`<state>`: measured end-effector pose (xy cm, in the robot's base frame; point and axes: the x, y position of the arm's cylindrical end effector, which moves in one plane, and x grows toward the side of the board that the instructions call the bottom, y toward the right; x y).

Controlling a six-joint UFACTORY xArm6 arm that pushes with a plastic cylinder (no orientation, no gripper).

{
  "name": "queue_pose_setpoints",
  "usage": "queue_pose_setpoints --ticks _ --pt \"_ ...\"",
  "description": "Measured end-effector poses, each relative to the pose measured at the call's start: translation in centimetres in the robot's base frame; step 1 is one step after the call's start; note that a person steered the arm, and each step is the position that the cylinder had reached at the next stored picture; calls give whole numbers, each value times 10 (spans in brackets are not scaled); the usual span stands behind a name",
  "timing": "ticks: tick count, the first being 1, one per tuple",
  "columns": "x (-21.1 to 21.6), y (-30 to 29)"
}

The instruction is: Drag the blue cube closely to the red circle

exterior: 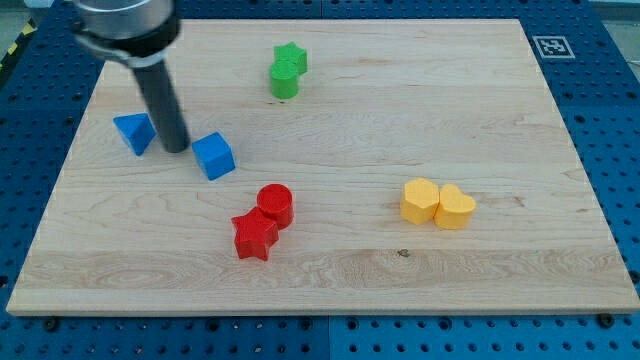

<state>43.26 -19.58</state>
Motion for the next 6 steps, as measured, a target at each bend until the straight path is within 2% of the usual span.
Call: queue_pose_setpoints --ticks 1,3,6 --pt "16 6" --pt "19 87" --pt "61 78"
